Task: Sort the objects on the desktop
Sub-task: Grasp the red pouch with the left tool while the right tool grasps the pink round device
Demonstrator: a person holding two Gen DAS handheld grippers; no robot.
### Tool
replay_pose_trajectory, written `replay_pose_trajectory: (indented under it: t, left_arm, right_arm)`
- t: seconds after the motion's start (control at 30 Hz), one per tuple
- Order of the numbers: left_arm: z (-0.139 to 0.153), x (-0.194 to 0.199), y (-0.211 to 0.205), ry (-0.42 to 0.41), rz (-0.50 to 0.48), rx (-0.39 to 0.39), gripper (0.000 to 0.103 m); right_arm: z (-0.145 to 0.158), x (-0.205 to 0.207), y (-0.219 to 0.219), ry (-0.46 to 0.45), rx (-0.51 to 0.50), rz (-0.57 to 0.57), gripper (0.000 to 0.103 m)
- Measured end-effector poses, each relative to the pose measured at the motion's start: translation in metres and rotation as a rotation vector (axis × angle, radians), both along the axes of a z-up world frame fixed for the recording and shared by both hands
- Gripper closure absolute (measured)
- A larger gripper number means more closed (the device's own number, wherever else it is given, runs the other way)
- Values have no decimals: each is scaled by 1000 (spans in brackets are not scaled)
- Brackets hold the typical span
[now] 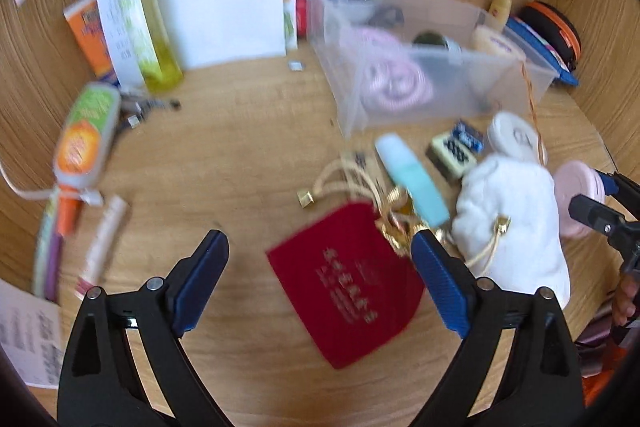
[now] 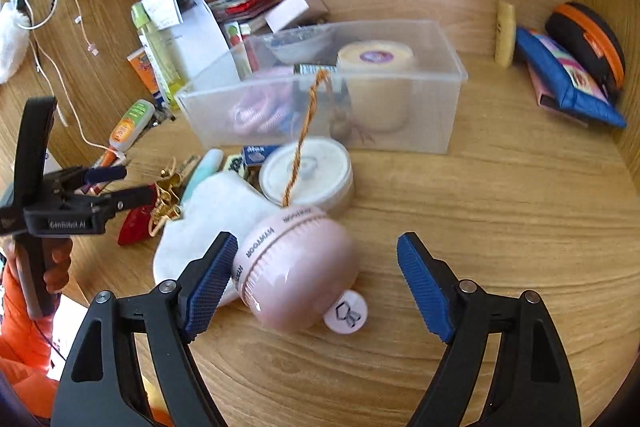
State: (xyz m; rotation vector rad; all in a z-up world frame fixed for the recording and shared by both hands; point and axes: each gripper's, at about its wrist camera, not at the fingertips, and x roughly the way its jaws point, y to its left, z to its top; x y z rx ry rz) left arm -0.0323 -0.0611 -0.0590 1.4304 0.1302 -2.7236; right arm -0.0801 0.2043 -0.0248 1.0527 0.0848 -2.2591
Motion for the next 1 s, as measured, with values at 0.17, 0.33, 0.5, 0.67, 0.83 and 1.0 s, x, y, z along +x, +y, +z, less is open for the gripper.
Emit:
replay_pose_trajectory:
  t: [0.17,0.33,0.5,0.67,0.83,1.0]
  left_arm:
    - [-6,2,3,-1,10,50,9]
    - [-10,-2,9,-10,17,57,6]
    - [-12,-5,13,-3,44,47,5]
    - [-14,-3,19,30,77,4,15]
    - [-9,3,15,52,114,5,61]
    - [-8,9,6,50,136,38,76]
  right_arm:
    - [-9,-1,0,-17,10,-5,23]
    - [-16,-5,1,-45,9,-12,23]
    - [-17,-7,6,-69,-38,-10,40]
    - [-18,-8,11,-65,-55,-19,43]
    - [-16,-11,19,-67,-71,-39,43]
    - [-10,-10,19,-31,-69,-50,43]
